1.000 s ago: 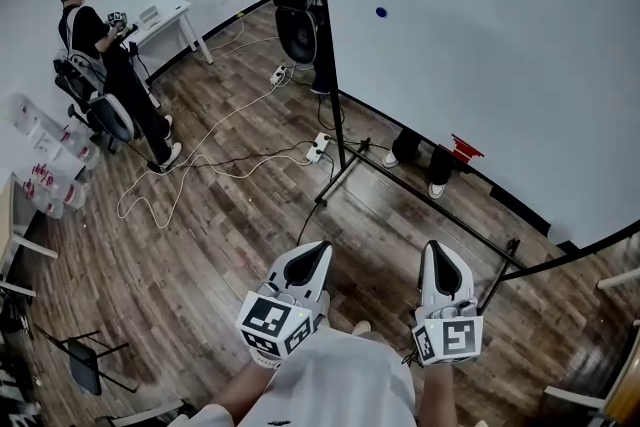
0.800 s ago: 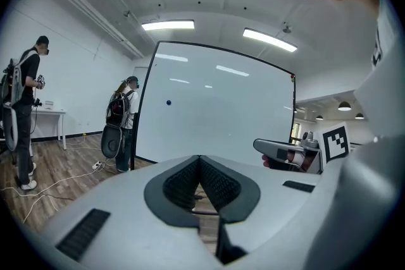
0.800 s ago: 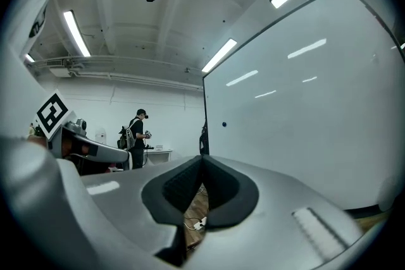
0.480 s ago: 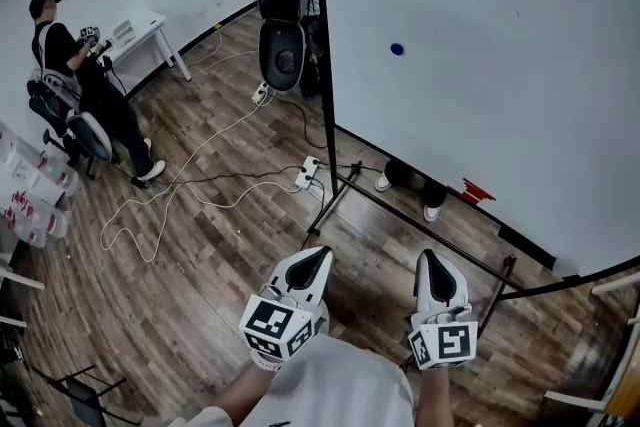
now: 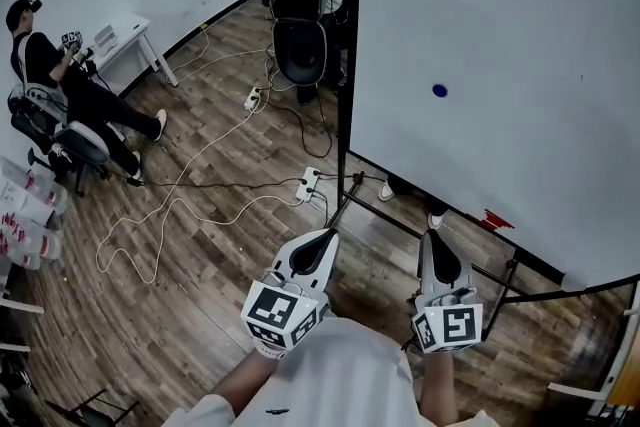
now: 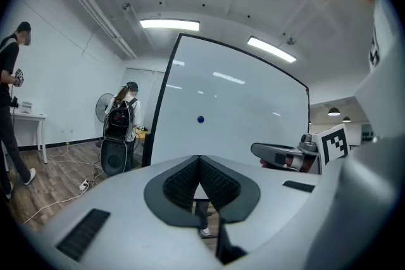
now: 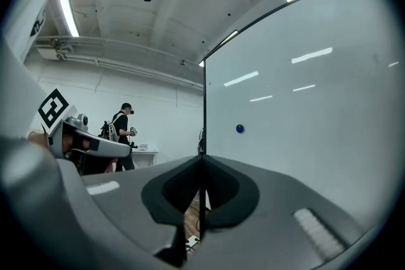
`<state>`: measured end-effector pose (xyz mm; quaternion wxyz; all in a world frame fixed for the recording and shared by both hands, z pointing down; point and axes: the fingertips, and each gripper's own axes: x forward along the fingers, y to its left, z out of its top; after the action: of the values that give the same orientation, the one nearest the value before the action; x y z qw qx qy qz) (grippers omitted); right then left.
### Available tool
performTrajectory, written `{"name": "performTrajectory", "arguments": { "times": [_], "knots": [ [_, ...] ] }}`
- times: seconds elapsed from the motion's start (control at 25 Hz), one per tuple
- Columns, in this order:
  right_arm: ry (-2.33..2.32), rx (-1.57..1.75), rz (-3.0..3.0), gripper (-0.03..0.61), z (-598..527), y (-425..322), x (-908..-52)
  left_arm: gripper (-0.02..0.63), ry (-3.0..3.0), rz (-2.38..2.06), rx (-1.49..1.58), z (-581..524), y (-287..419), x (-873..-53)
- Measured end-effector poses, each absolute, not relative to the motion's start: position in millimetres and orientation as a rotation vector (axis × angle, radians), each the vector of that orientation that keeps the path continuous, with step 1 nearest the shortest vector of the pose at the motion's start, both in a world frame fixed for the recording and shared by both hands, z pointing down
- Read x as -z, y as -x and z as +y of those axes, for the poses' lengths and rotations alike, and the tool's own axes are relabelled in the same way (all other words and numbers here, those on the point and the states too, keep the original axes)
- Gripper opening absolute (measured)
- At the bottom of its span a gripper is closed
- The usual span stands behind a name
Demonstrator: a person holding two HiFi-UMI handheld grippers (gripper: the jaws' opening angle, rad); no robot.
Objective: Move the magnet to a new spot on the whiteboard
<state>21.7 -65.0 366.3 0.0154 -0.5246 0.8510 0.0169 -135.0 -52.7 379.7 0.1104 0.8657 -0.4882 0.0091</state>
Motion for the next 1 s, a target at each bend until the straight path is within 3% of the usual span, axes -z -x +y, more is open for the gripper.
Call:
{"name": "performTrajectory", "arguments": {
  "times": [0.24,1.0],
  "knots": [
    [1.692,-0.068,2.609,0.011,-110.8,-5.0,-363.0,0.006,-2.578,-1.379,-0.026,-101.9,152.0,-377.5],
    [1.648,-0.043,2.610,0.009,-151.0,-33.8,-355.4,0.006,-2.590,-1.358,-0.039,-149.6,106.4,-375.3]
  ]
}}
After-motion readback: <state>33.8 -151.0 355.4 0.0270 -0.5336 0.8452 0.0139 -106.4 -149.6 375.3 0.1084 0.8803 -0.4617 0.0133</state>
